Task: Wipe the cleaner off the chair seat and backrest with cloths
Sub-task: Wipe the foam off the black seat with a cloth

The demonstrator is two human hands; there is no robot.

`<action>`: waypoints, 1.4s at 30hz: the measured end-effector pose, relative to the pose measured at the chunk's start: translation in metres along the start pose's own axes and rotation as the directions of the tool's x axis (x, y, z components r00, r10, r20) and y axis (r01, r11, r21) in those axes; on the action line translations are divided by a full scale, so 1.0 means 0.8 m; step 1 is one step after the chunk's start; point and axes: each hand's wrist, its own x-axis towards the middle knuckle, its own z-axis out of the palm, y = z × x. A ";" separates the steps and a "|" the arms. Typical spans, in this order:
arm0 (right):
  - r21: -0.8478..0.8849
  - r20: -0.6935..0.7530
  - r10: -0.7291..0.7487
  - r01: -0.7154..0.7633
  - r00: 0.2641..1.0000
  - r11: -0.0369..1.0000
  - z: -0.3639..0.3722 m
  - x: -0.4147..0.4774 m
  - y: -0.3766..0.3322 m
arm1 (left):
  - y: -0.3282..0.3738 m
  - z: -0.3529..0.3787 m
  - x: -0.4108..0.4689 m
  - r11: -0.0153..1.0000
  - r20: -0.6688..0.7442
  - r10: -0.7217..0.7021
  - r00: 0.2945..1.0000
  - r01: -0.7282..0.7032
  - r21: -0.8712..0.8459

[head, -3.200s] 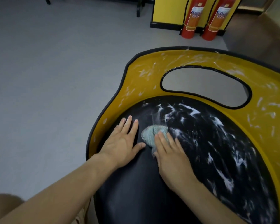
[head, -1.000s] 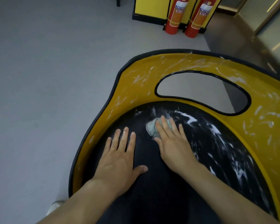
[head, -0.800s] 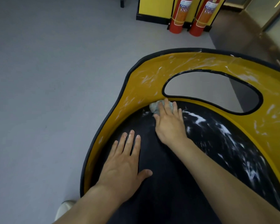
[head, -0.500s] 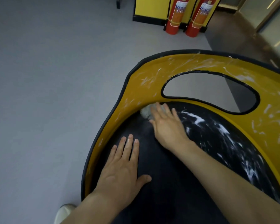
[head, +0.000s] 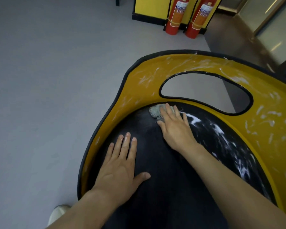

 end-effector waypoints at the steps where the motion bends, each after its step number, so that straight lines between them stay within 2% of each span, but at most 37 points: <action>1: 0.005 0.006 0.020 -0.020 1.000 1.000 0.002 -0.019 0.003 | 0.000 0.005 0.000 1.000 -0.019 -0.007 1.000 0.007 -0.019; 4: 0.001 0.044 -0.003 0.003 0.999 1.000 0.011 -0.111 0.003 | 0.003 0.015 0.004 1.000 -0.008 -0.016 1.000 0.016 0.007; 7: -0.018 0.117 -0.046 0.049 0.992 0.999 0.015 -0.163 0.011 | 0.006 0.022 0.009 1.000 -0.057 0.017 0.998 -0.017 -0.003; 11: -0.050 0.039 -0.016 0.018 0.999 0.999 0.015 -0.102 0.025 | 0.015 0.011 0.007 1.000 -0.023 -0.008 1.000 0.009 0.018; 14: -0.012 0.027 0.058 -0.058 0.998 0.998 0.004 -0.025 0.031 | 0.028 0.002 0.010 0.998 0.001 -0.016 1.000 0.016 0.064; 16: 0.017 0.021 0.065 -0.066 0.998 0.998 0.001 -0.012 0.033 | 0.035 0.003 0.014 0.997 0.010 -0.022 1.000 0.021 0.080; 20: 0.016 0.039 0.035 -0.036 0.999 0.999 0.014 -0.101 0.038 | 0.049 0.005 0.027 0.996 0.022 -0.021 1.000 0.019 0.086; 25: 0.025 0.148 -0.006 0.003 0.989 1.000 0.016 -0.193 0.049 | 0.063 0.007 0.043 0.998 0.026 0.003 1.000 -0.005 0.069; 28: -0.006 0.080 -0.016 0.017 0.997 1.000 0.017 -0.167 0.049 | 0.061 0.013 0.045 0.998 0.013 0.016 1.000 -0.017 0.068; 31: 0.023 0.037 0.025 -0.026 0.999 0.999 0.012 -0.091 0.052 | 0.058 0.011 0.042 0.998 0.022 0.028 0.999 -0.029 0.050; 34: 0.053 0.025 0.053 -0.055 0.998 0.997 -0.002 -0.020 0.049 | 0.058 0.004 0.039 0.998 0.056 0.030 0.998 -0.033 0.053; 36: 0.041 0.022 0.050 -0.051 0.999 0.998 -0.002 -0.015 0.050 | 0.063 -0.002 0.039 0.998 0.067 0.020 0.998 -0.024 0.058; 42: 0.024 0.076 0.010 -0.012 0.997 1.000 0.000 -0.160 0.070 | 0.078 -0.009 0.045 0.998 0.110 0.004 0.994 -0.011 0.060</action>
